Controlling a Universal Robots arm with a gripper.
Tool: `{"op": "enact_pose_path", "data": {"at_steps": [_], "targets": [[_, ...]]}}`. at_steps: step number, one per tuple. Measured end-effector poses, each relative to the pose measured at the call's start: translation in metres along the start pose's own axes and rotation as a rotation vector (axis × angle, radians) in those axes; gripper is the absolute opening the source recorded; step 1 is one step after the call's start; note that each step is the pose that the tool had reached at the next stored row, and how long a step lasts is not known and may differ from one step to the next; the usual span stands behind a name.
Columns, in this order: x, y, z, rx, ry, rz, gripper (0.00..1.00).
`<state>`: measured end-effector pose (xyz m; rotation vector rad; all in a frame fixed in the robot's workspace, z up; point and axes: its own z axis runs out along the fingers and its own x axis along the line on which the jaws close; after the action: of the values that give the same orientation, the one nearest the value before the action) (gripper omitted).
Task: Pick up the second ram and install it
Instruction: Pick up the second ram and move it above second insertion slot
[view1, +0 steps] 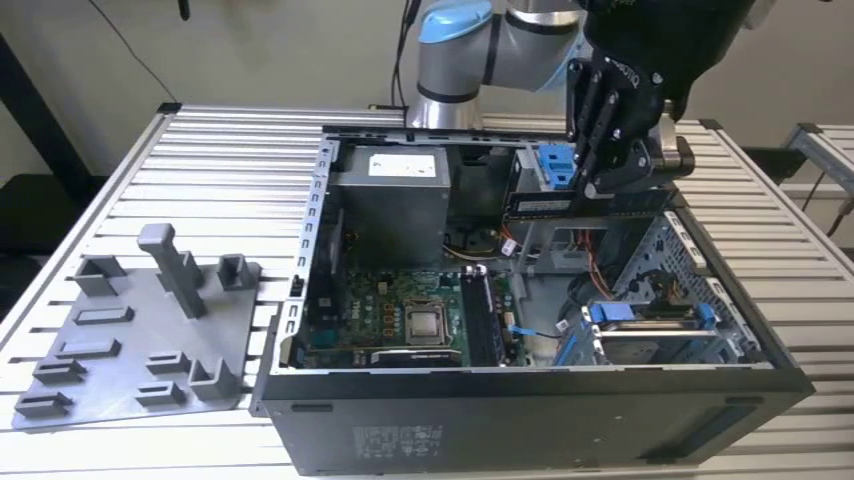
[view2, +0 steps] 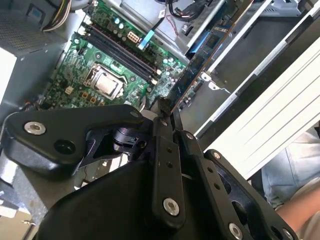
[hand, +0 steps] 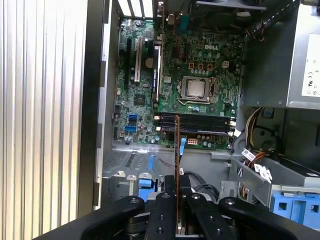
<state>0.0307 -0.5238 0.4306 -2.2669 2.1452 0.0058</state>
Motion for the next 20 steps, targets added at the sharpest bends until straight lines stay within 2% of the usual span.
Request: {"op": "enact_pose_path", "data": {"at_steps": [8,11,15,20], "targets": [[-0.0102,0.0035,0.0046,0.0003,-0.0001,0.011,0.14],[-0.0119,0.0060,0.0064,0.0003,-0.0030,0.017,0.14],[-0.0139,0.0078,0.0081,-0.0067,-0.0054,0.025,0.14],[-0.0145,0.0087,0.0102,-0.0110,-0.0055,0.070,0.14]]}}
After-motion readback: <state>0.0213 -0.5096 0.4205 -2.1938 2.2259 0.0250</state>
